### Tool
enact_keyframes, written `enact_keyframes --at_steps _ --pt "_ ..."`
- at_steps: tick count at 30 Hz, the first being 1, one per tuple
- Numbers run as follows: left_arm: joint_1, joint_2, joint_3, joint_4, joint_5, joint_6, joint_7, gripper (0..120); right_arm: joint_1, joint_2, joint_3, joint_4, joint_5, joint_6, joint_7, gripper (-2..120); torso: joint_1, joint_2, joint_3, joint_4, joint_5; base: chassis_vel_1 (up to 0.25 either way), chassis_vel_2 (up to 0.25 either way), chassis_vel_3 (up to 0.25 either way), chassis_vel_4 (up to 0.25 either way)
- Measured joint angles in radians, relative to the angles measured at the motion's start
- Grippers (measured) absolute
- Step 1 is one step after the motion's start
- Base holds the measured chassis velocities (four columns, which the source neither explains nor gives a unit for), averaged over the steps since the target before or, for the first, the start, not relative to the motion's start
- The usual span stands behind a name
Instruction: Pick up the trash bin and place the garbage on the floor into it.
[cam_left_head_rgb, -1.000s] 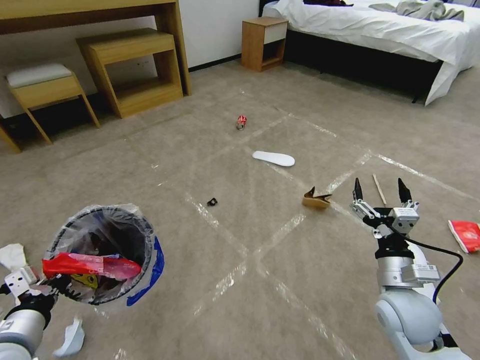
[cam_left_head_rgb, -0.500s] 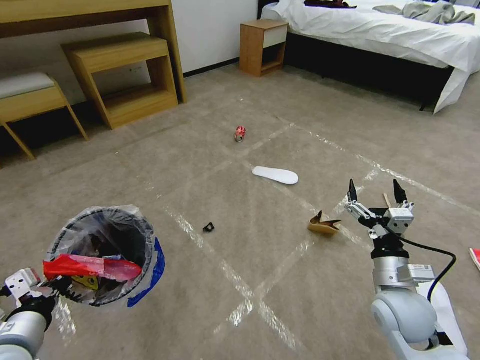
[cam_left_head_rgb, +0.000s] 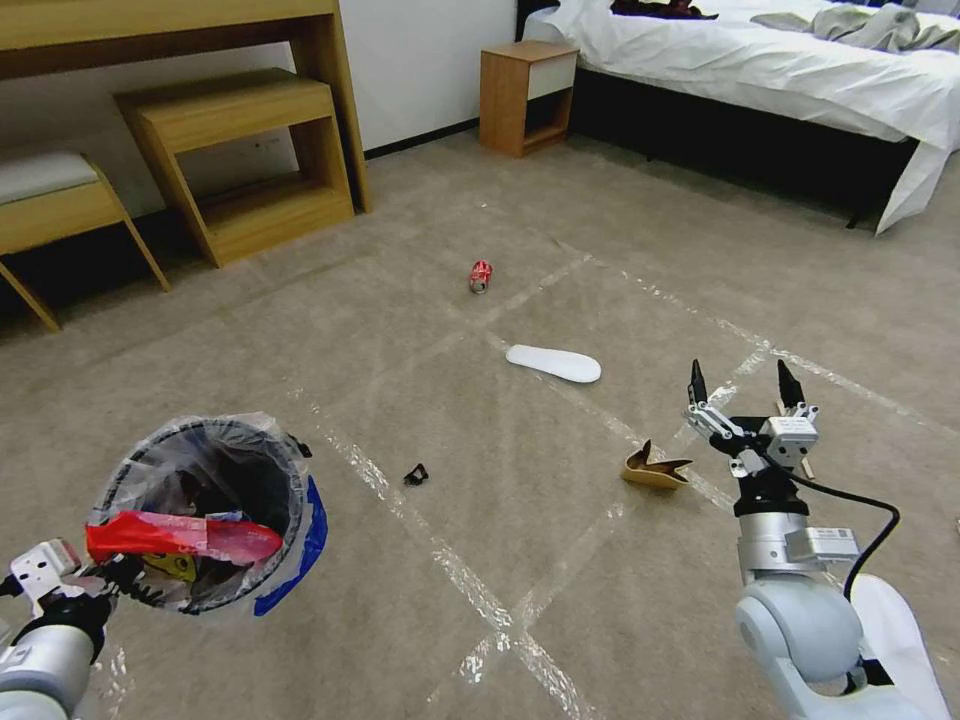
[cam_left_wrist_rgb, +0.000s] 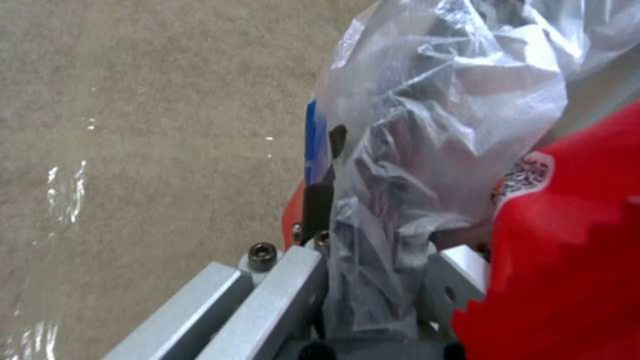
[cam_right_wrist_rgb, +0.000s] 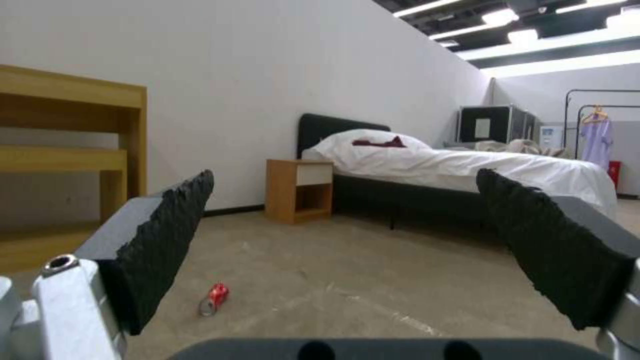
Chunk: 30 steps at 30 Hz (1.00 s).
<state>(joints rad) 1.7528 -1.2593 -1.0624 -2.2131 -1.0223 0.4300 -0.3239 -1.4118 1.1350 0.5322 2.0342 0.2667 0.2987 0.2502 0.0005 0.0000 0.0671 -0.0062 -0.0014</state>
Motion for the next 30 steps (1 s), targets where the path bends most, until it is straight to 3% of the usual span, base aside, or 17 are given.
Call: enact_keyframes --at_steps 30 --pt "-0.012 -0.001 0.008 0.017 0.004 -0.002 0.001 0 0.02 0.011 -0.021 -0.044 -0.017 0.017 0.0 100 0.0 0.0 0.0 -0.0001 0.0 -0.084 0.081 0.078 -0.085"
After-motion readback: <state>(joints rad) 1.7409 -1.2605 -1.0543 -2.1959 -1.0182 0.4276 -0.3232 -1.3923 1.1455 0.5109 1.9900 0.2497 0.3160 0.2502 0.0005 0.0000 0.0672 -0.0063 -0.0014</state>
